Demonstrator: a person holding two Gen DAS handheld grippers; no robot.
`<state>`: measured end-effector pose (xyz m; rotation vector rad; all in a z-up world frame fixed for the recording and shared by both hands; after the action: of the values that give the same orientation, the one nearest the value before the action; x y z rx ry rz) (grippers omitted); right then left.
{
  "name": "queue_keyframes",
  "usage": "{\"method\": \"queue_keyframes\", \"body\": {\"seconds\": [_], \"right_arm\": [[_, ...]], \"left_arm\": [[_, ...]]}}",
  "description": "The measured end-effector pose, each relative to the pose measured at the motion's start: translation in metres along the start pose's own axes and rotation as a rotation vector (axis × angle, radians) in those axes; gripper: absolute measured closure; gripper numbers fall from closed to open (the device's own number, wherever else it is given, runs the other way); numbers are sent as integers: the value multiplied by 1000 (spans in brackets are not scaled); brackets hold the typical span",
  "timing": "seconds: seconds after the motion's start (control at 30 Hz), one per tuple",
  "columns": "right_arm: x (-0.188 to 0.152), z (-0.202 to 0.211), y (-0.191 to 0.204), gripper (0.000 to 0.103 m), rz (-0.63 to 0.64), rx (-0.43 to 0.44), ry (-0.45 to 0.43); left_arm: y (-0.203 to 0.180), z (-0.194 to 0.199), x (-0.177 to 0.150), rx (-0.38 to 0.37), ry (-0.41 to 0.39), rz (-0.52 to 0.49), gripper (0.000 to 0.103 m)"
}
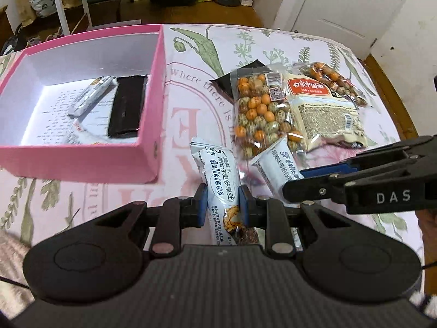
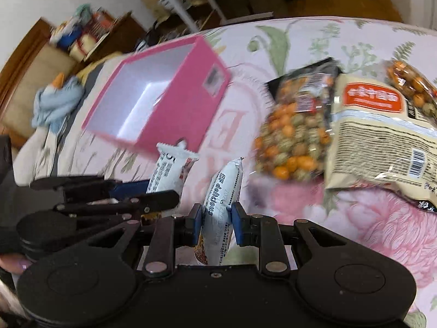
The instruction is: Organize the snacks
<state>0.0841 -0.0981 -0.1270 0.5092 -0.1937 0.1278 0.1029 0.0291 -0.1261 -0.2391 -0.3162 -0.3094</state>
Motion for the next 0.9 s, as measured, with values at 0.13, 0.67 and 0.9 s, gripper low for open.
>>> {"method": "queue_keyframes", "body": {"seconds": [0.13, 0.67, 0.9], "right_arm": [[-3, 9, 34, 75, 57, 43, -2], [103, -23, 138, 75, 273, 144, -67], [151, -84, 139, 81, 364, 41, -21]], "left_arm": [[21, 29, -8, 2, -37, 3, 80], [150, 96, 39, 106, -179, 101, 80], [204, 48, 78, 140, -147, 196, 80]]}}
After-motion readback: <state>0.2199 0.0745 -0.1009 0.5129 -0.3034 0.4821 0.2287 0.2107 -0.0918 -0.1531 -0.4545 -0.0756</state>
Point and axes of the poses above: each gripper's, at about its wrist camera, not at the fingertips, and z roughly against the way its jaws point, y to its left, x to its top, the point moved 7 cm from there along -z, roughly the way its jaws point, and after that the axes turned 8 degrees about y, right-handed, at the moved point
